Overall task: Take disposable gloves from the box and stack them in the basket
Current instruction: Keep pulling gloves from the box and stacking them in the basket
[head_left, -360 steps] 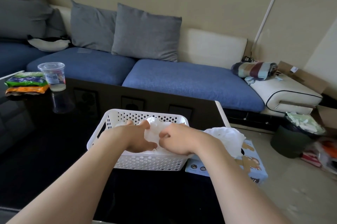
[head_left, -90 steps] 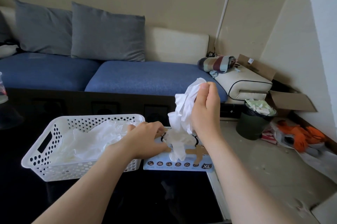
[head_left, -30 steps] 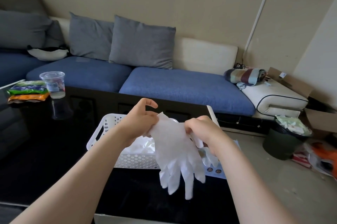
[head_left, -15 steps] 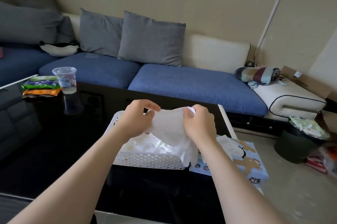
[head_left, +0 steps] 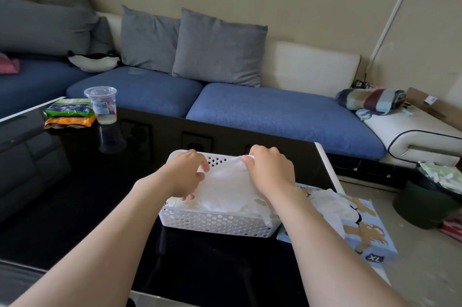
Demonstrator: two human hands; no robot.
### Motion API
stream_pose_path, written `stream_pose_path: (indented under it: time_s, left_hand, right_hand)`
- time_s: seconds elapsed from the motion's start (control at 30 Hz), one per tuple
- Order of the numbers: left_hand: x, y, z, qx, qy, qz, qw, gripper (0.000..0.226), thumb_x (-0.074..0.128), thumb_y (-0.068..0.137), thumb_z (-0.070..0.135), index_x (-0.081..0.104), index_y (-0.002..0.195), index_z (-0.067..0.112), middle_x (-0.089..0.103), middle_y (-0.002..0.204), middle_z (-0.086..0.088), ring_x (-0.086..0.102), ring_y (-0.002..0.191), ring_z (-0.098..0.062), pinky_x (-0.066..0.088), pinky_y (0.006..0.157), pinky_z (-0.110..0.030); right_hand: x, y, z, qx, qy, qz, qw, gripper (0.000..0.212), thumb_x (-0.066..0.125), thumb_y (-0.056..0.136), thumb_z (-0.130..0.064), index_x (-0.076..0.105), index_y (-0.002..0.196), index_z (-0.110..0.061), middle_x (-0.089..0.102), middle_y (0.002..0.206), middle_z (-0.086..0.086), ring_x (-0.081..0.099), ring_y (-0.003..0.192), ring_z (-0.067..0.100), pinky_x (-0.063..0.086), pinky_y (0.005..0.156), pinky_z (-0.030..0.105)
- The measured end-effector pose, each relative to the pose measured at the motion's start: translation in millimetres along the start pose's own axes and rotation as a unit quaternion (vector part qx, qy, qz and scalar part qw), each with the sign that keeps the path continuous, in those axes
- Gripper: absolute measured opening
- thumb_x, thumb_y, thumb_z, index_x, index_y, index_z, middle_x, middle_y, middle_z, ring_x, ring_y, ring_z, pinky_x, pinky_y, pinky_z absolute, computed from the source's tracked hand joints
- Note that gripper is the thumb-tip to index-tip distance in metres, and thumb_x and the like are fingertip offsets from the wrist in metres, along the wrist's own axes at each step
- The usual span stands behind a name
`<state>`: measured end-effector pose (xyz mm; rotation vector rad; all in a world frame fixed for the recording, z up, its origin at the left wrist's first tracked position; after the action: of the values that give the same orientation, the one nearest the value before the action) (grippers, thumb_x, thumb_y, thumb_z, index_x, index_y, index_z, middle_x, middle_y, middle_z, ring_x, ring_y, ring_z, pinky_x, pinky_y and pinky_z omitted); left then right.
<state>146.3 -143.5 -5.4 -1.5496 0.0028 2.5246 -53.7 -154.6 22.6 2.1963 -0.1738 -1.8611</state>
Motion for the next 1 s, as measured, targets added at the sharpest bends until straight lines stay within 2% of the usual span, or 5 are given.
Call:
stream_pose_path:
  time_s: [0.13,0.27,0.53,0.7,1.0]
  left_hand:
    - [3.5,3.8,-10.0,-0.022,0.014,-0.025,0.999,0.030,0.056,0.107,0.018,0.056,0.137,0.021,0.042,0.137,-0.002,0.078,0.071,-0.020,0.065,0.064,-0.035]
    - [2.1,6.9,-10.6,0.004,0.106,-0.008,0.994,0.041,0.068,0.100,0.032,0.055,0.139,0.034,0.039,0.138,0.006,0.059,0.119,-0.021,0.058,0.092,-0.040]
    - [5.1,3.1,28.7,0.112,0.159,-0.009,0.981,0.063,0.056,0.086,-0.011,0.074,0.110,0.044,0.048,0.113,0.022,0.049,0.107,-0.007,0.047,0.078,-0.022]
    - [30.4,8.0,13.9,0.066,0.094,-0.075,0.991,0.019,0.071,0.097,0.027,0.064,0.113,0.033,0.053,0.109,0.014,0.052,0.104,-0.013,0.045,0.090,-0.028]
    - [44.7,3.4,-10.1,-0.009,0.125,-0.177,0.976,0.069,0.074,0.092,0.047,0.030,0.145,0.045,0.042,0.127,0.011,0.059,0.108,-0.023,0.048,0.105,-0.050]
  right_hand:
    - [2.0,2.3,-5.4,-0.019,-0.024,0.019,0.999,0.034,0.055,0.107,-0.053,0.061,0.113,-0.021,0.066,0.097,-0.001,0.064,0.085,0.022,0.052,0.070,0.036]
    - [-7.6,2.9,-21.6,-0.109,-0.006,0.039,0.993,0.028,0.067,0.101,-0.047,0.067,0.121,-0.027,0.062,0.115,-0.003,0.057,0.108,0.019,0.047,0.091,0.035]
    - [21.1,-26.1,-28.4,-0.102,0.036,-0.276,0.955,0.081,0.076,0.087,-0.064,0.042,0.158,-0.042,0.036,0.152,-0.004,0.053,0.123,0.020,0.051,0.095,0.040]
    - [38.9,-31.2,-21.9,-0.071,0.006,-0.322,0.944,0.101,0.075,0.081,-0.073,0.022,0.162,-0.048,0.030,0.161,0.000,0.047,0.136,0.029,0.050,0.105,0.052]
    - [34.9,-32.9,-19.2,-0.061,-0.050,-0.317,0.945,0.110,0.073,0.076,-0.083,0.022,0.163,-0.041,0.044,0.154,0.006,0.044,0.135,0.031,0.041,0.101,0.047]
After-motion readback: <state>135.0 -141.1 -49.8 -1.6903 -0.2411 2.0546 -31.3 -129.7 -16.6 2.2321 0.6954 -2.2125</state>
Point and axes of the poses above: each hand's wrist, its own y-axis towards the middle knuckle, its own x-axis out of the palm, z = x × y, the point moved 8 cm from there along y, towards the middle knuckle
